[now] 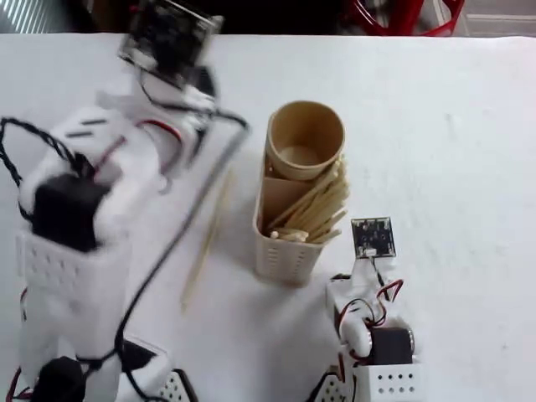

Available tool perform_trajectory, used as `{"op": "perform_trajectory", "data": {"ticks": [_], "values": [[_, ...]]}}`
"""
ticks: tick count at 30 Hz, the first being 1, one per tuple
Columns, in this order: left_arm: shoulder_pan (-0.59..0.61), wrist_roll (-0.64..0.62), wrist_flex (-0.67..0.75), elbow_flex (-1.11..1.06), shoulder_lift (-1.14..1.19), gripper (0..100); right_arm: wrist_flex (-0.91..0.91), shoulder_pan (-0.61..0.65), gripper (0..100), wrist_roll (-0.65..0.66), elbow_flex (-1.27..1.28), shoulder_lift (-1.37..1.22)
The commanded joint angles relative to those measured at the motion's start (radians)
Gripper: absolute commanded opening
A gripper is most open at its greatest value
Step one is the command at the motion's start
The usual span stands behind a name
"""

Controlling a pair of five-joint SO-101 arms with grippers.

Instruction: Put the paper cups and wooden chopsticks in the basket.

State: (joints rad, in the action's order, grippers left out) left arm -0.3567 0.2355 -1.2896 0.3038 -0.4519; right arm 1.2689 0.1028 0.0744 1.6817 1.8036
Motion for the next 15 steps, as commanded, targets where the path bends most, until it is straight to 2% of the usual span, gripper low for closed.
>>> {"op": "perform_trajectory", "data": {"ticks": [1,6,15], "values": [[-0.196,-0.014,0.034,0.08,-0.027,2,0.004,-0.008,1.9,0.002,0.009,0.002],[-0.371,0.018,0.086,0.086,-0.016,2,0.004,-0.008,1.9,0.002,0.009,0.002],[-0.479,0.028,0.146,0.086,0.065,2,0.004,-0.008,1.9,0.002,0.009,0.002]]}}
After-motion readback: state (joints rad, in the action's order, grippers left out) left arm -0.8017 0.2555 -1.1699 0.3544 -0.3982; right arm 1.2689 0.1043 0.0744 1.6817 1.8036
